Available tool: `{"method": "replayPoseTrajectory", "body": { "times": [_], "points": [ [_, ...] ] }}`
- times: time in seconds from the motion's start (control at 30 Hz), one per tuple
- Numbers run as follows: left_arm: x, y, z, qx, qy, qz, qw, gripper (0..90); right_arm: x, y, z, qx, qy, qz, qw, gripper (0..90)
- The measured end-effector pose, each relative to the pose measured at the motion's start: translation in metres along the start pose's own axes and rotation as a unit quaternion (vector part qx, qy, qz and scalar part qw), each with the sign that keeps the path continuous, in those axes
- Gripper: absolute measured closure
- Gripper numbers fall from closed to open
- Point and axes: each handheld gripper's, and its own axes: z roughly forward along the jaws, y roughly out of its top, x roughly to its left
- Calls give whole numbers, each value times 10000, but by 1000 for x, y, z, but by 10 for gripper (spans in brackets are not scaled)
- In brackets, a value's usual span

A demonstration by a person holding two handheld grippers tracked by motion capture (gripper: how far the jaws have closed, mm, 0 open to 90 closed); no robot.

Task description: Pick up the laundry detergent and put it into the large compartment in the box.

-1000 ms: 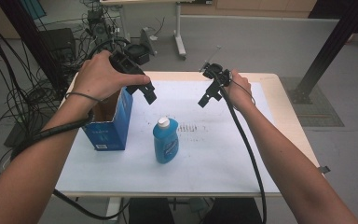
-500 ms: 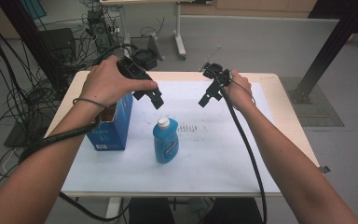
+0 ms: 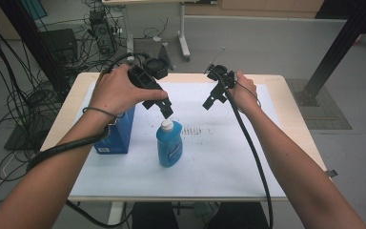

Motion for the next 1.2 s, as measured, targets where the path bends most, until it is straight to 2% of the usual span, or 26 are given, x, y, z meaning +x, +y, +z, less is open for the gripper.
{"method": "replayPoseTrajectory", "body": {
  "times": [0.83, 1.2],
  "points": [
    [-9, 2, 24, -30, -111, 1, 9999, 99, 1, -1, -2, -8, -59, -57, 10000, 72],
    [-12, 2, 35, 13, 21, -69, 10000, 99, 3, 0, -1, -3, -39, -56, 10000, 72]
  ]
}}
